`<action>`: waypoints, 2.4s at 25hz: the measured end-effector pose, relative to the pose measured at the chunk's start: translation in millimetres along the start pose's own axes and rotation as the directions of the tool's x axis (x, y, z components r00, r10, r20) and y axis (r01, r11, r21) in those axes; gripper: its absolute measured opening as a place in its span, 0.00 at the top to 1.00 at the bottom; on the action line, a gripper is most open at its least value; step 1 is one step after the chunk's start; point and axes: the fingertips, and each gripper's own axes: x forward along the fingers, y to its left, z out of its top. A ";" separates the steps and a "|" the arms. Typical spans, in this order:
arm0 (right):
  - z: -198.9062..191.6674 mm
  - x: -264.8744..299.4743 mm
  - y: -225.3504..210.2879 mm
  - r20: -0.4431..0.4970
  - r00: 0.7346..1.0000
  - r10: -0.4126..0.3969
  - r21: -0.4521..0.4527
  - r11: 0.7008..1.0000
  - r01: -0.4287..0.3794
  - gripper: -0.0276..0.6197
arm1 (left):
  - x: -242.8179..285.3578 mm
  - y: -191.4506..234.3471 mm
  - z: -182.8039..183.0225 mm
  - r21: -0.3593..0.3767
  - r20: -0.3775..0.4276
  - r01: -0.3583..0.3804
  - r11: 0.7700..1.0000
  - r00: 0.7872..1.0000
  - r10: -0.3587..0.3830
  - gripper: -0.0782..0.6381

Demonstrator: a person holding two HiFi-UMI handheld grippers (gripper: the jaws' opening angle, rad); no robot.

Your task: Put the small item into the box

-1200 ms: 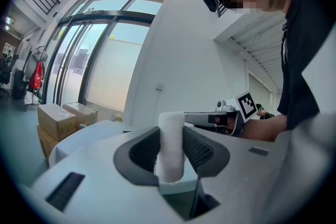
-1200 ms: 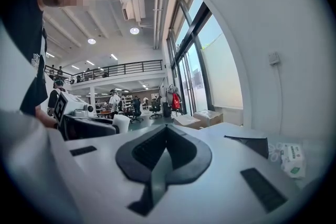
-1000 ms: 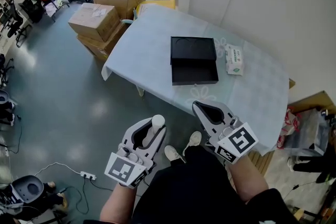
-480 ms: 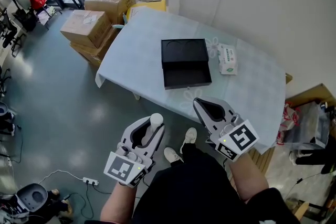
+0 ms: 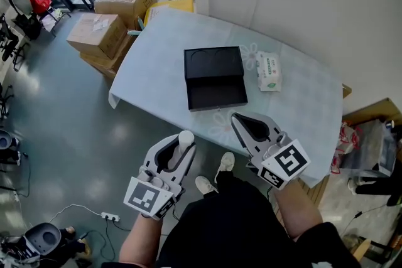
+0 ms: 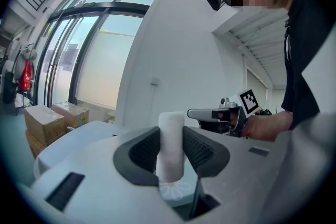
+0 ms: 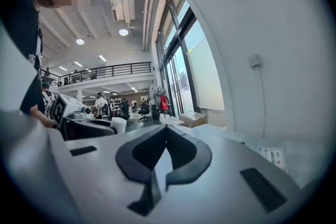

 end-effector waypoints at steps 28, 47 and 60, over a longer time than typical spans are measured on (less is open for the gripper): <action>-7.2 11.7 -123.4 0.007 0.998 0.057 0.100 0.993 -0.058 0.94 | 160.0 29.7 -16.3 0.053 -0.111 -0.010 0.999 0.994 0.015 0.70; -44.8 53.1 -180.6 -0.046 0.995 -0.094 0.192 0.976 0.101 0.94 | 228.6 85.1 -96.7 0.111 -0.387 0.159 0.981 0.916 -0.104 0.70; -83.2 84.2 -209.4 -0.126 0.982 -0.144 0.269 0.947 0.174 0.94 | 263.9 112.9 -176.4 0.231 -0.661 0.334 0.914 0.743 -0.104 0.70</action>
